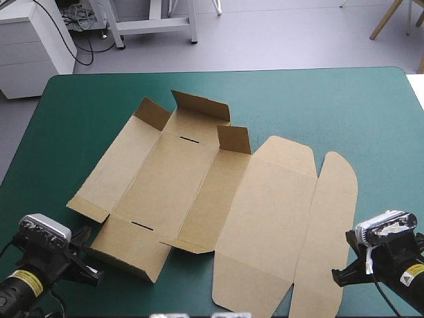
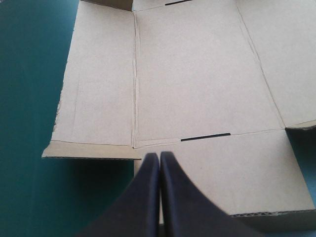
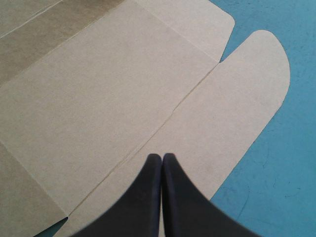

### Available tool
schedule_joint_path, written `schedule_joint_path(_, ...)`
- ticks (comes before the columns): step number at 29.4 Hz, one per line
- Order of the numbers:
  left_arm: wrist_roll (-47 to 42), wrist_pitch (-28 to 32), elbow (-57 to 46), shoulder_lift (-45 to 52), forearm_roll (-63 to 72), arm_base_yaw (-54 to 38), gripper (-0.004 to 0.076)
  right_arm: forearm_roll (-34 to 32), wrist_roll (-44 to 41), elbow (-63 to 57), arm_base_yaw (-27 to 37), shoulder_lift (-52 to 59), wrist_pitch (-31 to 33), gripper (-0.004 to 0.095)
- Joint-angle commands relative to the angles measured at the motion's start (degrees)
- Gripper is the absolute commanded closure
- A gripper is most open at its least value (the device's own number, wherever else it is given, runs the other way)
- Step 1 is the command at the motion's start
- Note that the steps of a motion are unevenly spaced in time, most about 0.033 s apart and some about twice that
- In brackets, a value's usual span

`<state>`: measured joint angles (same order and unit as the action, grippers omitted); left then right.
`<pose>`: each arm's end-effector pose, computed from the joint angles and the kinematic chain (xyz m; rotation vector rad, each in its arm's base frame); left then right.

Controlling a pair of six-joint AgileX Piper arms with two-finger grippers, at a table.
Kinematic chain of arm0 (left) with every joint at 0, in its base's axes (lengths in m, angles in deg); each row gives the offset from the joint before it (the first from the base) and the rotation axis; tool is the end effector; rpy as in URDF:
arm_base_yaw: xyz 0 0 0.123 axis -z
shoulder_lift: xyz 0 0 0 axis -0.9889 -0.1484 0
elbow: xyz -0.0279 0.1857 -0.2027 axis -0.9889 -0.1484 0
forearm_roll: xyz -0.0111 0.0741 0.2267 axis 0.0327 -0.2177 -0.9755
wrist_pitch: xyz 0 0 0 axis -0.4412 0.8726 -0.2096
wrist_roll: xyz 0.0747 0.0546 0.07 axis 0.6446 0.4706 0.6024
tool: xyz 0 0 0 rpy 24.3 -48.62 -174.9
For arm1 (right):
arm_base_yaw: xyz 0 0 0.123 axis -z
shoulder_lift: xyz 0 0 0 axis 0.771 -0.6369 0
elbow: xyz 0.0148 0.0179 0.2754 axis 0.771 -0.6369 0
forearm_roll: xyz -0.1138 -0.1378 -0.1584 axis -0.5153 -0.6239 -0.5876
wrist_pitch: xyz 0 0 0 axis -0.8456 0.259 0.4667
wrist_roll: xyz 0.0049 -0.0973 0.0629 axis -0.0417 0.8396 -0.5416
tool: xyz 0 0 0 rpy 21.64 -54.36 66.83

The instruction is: Fold the box

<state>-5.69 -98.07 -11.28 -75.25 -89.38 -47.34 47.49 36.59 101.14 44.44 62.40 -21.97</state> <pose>0.0753 -0.0192 0.2806 0.5102 2.0621 -0.0983 0.0711 0.0283 0.3032 -0.4246 2.1725 0.1516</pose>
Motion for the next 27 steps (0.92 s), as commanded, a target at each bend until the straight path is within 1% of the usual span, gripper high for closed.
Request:
schedule_joint_path(1, -0.27, 3.74, 2.03, -0.88, -1.48, 0.42, 0.0734, 0.8, -0.17, 1.93, -0.15, -1.03, -2.99, 0.0927)
schedule_joint_path(11, -0.54, 2.24, 2.03, -0.88, -1.48, 0.42, 0.0734, 1.37, -0.17, 1.93, -0.15, -2.3, -2.66, 0.0927)
schedule_joint_path(15, -0.43, 2.24, 2.03, -0.88, -1.87, 0.42, 0.0734, 1.64, 0.07, 3.05, -0.15, -4.25, -1.34, 0.0914)
schedule_joint_path(18, -0.43, 2.34, 2.03, -0.88, -2.11, 0.42, 0.0734, 1.64, 0.39, 5.36, -0.15, -6.88, 0.8, 0.0849)
schedule_joint_path(23, -0.43, 2.45, 2.03, -0.88, -3.06, 0.42, 0.0734, 1.64, 0.39, 10.98, -0.15, -12.83, 2.17, 0.0658)
schedule_joint_path(25, -0.43, 2.45, 2.03, -0.88, -3.4, 0.42, 0.0734, 1.64, 0.39, 13.76, -0.15, -15.27, 2.17, 0.0612)
schedule_joint_path(27, -0.43, 2.45, 2.03, -0.88, -3.55, 0.42, 0.0734, 1.64, 0.63, 16.56, -0.15, -18.25, 2.17, 0.0586)
